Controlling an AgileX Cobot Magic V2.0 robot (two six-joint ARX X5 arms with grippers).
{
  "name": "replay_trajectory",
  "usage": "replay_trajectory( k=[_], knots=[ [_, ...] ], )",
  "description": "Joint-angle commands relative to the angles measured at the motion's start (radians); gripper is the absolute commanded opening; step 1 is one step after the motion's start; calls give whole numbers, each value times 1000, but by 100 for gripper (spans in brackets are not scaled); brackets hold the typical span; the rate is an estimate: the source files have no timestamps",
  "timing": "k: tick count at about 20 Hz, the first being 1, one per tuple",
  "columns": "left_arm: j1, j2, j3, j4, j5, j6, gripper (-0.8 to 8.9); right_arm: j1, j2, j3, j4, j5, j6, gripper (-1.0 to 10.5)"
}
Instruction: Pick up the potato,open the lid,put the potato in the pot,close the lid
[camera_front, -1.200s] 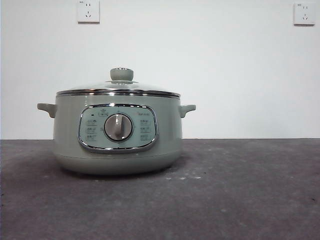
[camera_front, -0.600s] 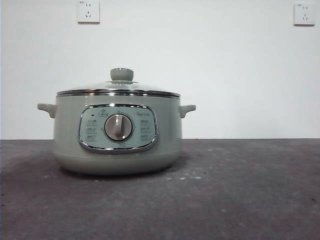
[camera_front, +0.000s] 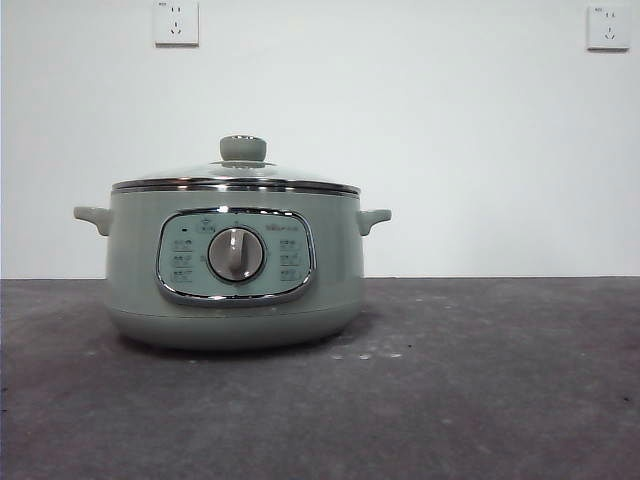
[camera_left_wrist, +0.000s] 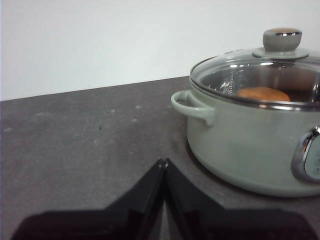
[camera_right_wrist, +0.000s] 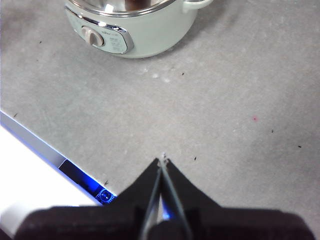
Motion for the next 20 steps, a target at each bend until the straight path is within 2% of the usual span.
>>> replay_trajectory(
  k=[1, 17, 20],
  knots=[
    [3, -5, -45, 9, -3, -36, -4, 1, 0, -8, 5, 1, 7, 1],
    [3, 14, -66, -13, 1, -30, -4, 1, 0, -8, 6, 1, 7, 1],
    [3, 14, -66, -13, 1, -30, -3, -3, -6, -7, 6, 36, 6, 1]
  ],
)
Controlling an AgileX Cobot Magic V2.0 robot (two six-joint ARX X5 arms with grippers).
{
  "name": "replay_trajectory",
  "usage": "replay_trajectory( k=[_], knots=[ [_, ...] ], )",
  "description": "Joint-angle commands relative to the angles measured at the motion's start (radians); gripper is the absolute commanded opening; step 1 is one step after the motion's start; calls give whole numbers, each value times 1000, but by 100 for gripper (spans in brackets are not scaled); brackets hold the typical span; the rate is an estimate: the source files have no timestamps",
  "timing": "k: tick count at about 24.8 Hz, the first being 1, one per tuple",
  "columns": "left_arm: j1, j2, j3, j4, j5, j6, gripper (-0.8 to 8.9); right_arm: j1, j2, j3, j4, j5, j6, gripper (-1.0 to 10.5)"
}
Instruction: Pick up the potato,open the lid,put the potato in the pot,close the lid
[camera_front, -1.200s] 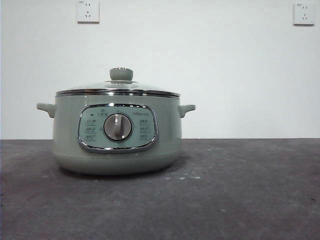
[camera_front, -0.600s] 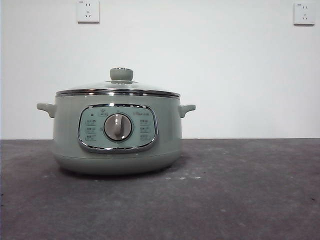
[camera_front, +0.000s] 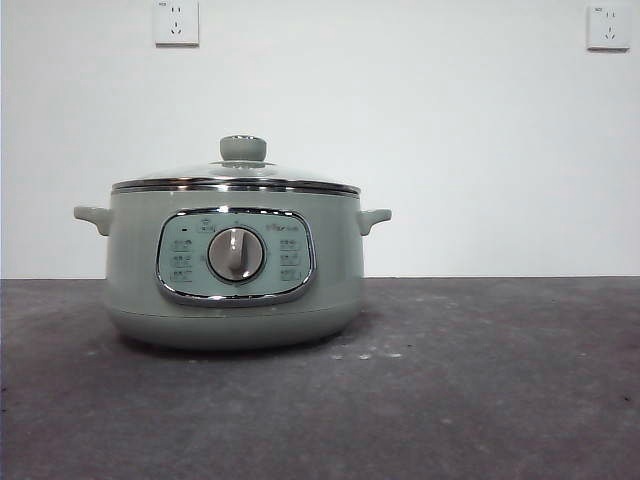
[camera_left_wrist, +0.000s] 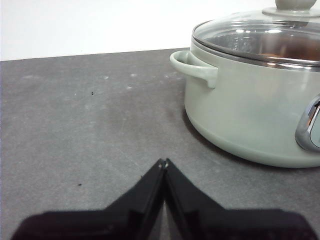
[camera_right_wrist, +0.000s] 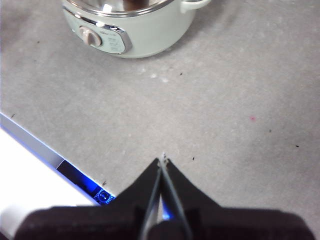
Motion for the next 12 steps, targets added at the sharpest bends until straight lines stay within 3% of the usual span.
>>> replay_trajectory(
  k=[1, 3, 7, 12],
  knots=[
    [3, -1, -10, 10, 1, 2, -3, -12, -29, -7, 18, 58, -36, 1],
    [3, 0, -10, 10, 1, 2, -3, -55, -82, -13, 107, 73, -96, 1],
    [3, 8, -10, 10, 1, 2, -3, -263, -304, -185, 524, -109, -98, 1],
    [3, 14, -10, 10, 1, 2, -3, -493, -633, -674, 911, -61, -102, 1]
  ],
)
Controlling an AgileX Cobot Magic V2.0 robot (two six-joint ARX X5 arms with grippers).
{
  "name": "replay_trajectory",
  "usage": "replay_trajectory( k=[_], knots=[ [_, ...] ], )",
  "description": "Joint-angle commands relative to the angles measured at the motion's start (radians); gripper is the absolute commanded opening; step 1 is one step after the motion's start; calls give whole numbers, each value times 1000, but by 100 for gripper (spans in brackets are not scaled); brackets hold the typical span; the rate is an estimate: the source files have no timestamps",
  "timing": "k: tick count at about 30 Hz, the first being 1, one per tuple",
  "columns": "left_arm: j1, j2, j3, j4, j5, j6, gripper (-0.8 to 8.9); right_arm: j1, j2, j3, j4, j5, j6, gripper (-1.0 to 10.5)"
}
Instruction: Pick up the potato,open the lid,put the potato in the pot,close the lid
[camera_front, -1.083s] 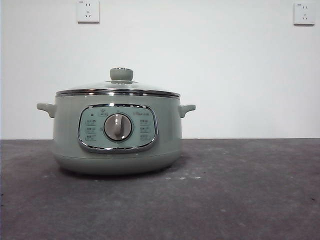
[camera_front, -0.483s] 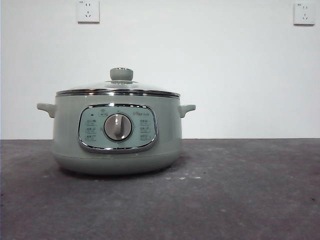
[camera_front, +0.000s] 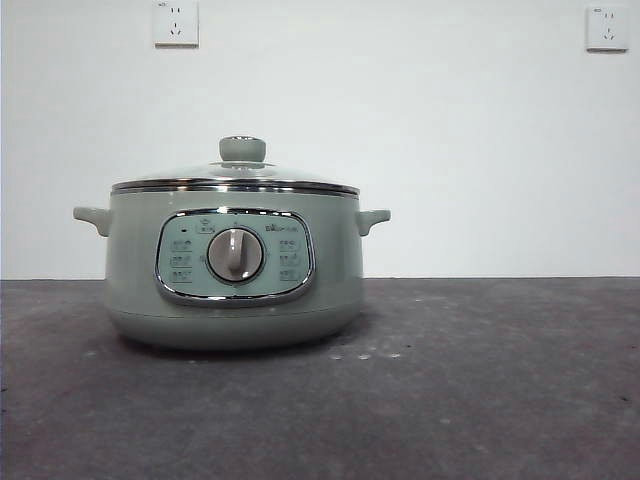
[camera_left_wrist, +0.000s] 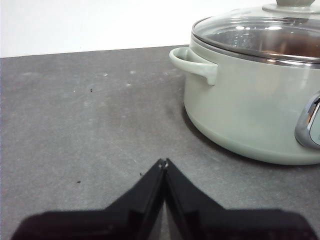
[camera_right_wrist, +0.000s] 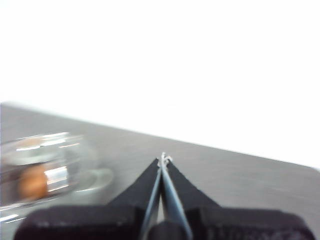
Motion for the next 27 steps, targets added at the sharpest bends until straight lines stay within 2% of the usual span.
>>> replay_trajectory(
  k=[1, 6, 12, 20, 27],
  knots=[
    [3, 3, -10, 9, 1, 2, -4, -51, -91, -223, 123, 17, -7, 1],
    [3, 4, -10, 9, 1, 2, -4, -93, -247, -513, 253, 18, -2, 1],
    [3, 11, -10, 9, 1, 2, -4, -99, -380, -761, 341, 21, 2, 1],
    [3, 13, -10, 9, 1, 2, -3, -99, -446, -923, 359, 32, 36, 1],
    [3, 23, -10, 9, 1, 2, -4, -99, -446, -925, 332, 40, 35, 1]
  ],
)
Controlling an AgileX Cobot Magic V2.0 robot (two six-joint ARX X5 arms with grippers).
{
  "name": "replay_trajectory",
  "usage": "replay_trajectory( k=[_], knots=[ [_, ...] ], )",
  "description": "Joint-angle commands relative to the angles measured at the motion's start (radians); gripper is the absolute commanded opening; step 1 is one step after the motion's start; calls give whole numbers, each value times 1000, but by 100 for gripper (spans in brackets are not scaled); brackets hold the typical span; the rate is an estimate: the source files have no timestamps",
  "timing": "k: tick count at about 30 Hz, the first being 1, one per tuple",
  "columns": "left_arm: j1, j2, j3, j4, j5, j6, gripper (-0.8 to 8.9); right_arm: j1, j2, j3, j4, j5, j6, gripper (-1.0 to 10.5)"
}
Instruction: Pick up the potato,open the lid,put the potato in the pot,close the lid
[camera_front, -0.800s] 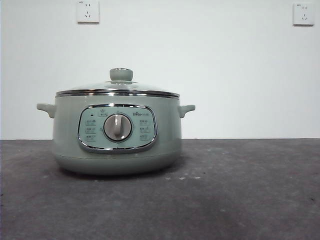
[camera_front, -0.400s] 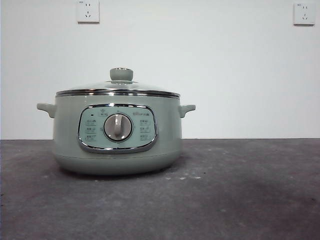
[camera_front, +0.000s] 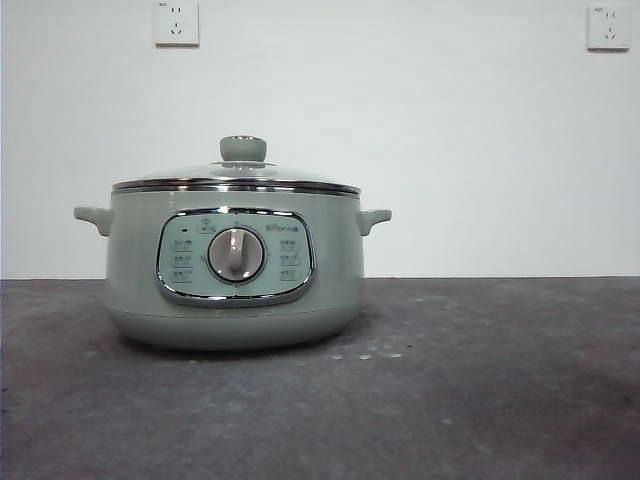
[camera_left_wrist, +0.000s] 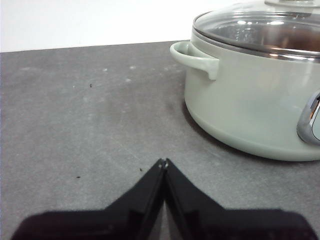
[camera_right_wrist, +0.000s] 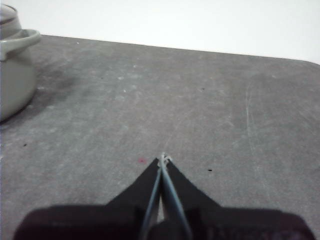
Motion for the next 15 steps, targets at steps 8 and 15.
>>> replay_trajectory(
  k=[8, 15],
  knots=[
    [3, 3, -10, 6, 1, 2, -3, 0, -2, -10, 5, 7, 11, 1],
    [3, 3, -10, 6, 1, 2, -4, 0, -1, -10, 5, 8, 11, 1]
  ],
)
